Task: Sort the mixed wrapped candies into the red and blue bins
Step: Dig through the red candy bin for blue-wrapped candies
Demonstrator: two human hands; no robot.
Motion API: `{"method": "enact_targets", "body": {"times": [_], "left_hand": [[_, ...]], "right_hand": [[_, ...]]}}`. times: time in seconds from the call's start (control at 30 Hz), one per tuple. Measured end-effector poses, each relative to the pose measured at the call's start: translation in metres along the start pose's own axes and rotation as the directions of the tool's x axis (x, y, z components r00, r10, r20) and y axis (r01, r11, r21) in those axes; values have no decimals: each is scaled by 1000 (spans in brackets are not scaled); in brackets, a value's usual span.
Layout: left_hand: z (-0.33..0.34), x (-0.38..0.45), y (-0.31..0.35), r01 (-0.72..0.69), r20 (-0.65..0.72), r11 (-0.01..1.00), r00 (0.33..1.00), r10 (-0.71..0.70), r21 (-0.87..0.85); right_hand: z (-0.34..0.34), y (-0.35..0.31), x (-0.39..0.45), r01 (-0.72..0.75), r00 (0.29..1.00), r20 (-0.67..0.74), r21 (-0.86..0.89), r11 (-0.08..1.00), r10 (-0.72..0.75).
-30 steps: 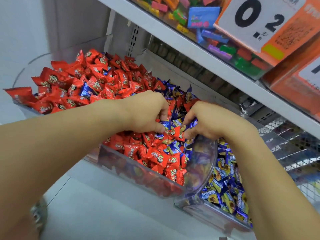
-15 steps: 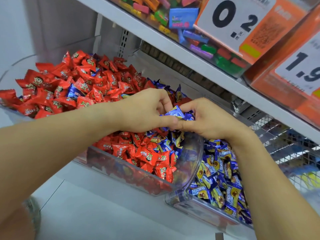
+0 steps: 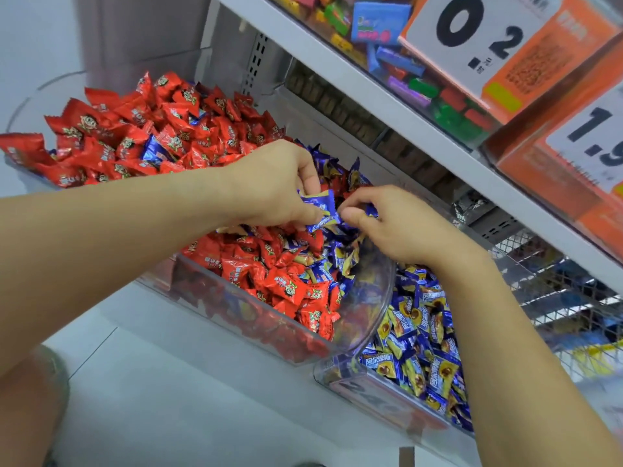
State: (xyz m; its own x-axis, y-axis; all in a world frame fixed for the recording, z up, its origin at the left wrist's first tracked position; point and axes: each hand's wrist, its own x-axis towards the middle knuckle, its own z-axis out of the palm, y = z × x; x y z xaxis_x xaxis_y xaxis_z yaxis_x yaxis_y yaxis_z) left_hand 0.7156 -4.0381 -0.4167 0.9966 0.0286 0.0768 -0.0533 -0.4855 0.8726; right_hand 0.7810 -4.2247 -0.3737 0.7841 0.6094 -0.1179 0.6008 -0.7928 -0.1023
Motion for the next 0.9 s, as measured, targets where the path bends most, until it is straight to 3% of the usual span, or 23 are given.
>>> {"method": "enact_targets", "body": {"times": [0.23, 0.63, 0.77, 0.9], "left_hand": [[-14, -7, -3, -23, 38, 995, 999, 19, 97], [-14, -8, -10, -76, 114, 986, 992, 59, 147], [-11, -6, -10, -80, 121, 985, 991, 62, 156], [-9, -5, -10, -70, 121, 985, 991, 51, 156]], "right_hand": [[-3, -18, 26, 45, 940, 335, -324, 945, 70], [-3, -32, 24, 2, 919, 354, -442, 897, 173], [-1, -36, 23, 63, 917, 374, -474, 878, 136], [0, -29, 16, 114, 921, 386, -399, 910, 54]]}}
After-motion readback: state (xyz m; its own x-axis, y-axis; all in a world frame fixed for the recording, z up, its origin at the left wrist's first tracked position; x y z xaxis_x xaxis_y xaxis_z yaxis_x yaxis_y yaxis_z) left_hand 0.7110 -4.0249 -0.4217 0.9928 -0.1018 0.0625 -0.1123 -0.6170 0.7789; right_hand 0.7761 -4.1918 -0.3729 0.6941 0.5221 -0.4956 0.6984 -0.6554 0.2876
